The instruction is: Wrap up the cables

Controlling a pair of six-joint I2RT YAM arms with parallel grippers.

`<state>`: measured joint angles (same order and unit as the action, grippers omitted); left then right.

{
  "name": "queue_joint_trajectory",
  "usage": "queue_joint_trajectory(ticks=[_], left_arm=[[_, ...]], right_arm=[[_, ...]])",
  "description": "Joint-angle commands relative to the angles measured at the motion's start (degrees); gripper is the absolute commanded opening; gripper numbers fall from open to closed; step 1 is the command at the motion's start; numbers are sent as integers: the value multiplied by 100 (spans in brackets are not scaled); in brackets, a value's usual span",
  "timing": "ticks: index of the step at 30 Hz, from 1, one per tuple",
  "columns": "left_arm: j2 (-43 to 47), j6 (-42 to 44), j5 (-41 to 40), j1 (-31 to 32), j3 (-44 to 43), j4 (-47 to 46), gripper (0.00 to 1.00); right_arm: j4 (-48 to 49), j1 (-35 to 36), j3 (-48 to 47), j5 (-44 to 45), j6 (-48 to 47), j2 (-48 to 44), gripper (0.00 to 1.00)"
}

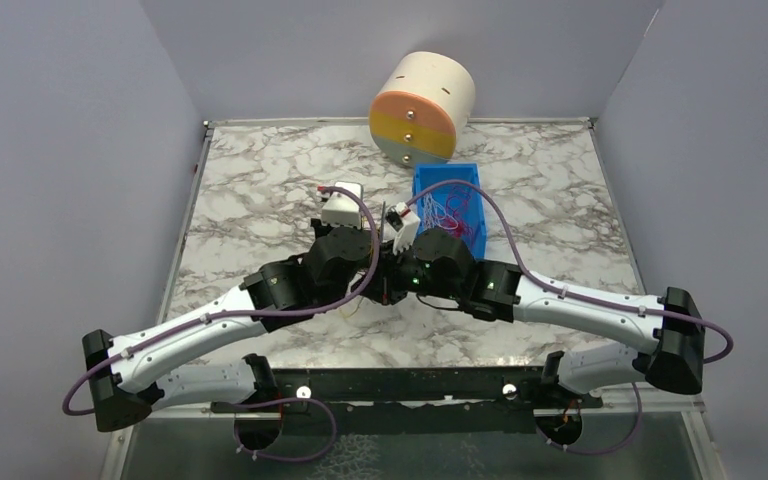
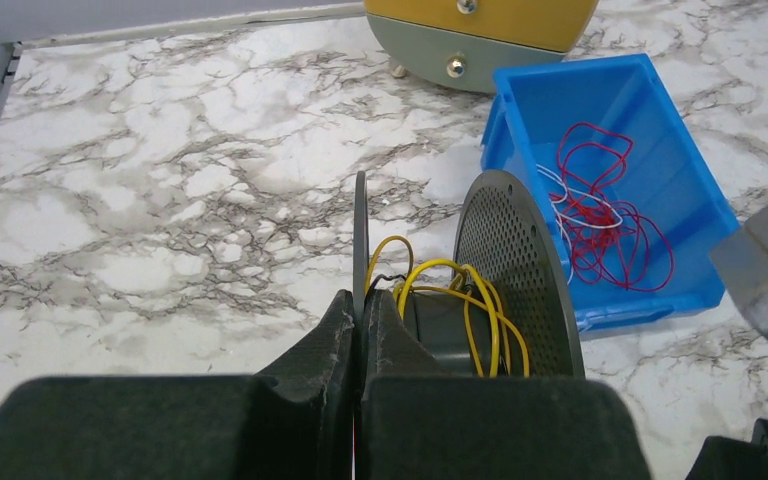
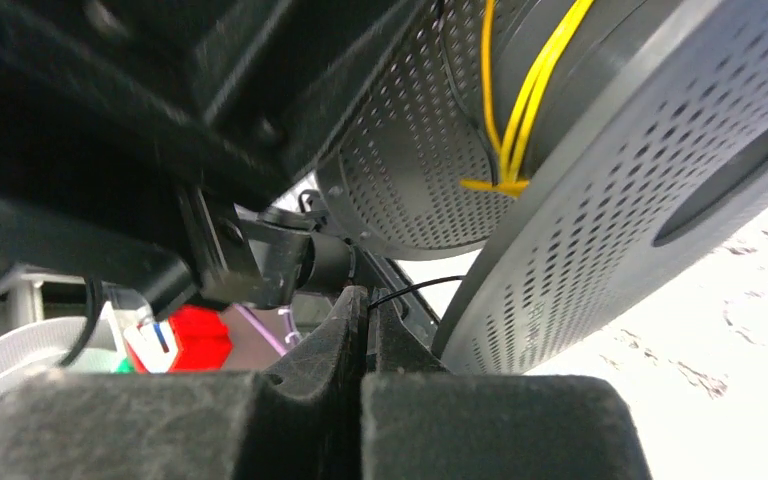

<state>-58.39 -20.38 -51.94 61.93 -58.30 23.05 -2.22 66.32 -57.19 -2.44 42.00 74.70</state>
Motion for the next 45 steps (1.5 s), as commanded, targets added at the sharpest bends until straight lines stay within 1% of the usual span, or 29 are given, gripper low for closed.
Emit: queue_joint_trajectory(ticks=[1,9,13,18,26,32,36,45], left_arm=[[-127,273,-615,274,-114,-90,0],[-502,629,-1444,929,-210,112,0],[-629,760,-1704,1190,-200,112,0],[-700,882,-1819,1383,-173,112,0],[-683,991,-1811,1525,-125,93,0],[-744,1237,-1869,1708,-30,90,0],[-749,1450,-1862,1836,73,78,0],[-614,1723,-1298,2018,293,49,0]], right_arm=[[-1012,49,-493,661,35,43,1],[-1889,50,-776,1716,364,-5,1],[-2191,48,-721,2207,767,-66,1],[-2465,55,-588,2693,1173,-209,1],[-2359,55,-242,3038,1510,-623,1],[-2600,49,-251,3456,1874,-708,1],[-2747,43,-174,3613,2297,-743,1],[-2817,16,79,3878,3086,-779,2]])
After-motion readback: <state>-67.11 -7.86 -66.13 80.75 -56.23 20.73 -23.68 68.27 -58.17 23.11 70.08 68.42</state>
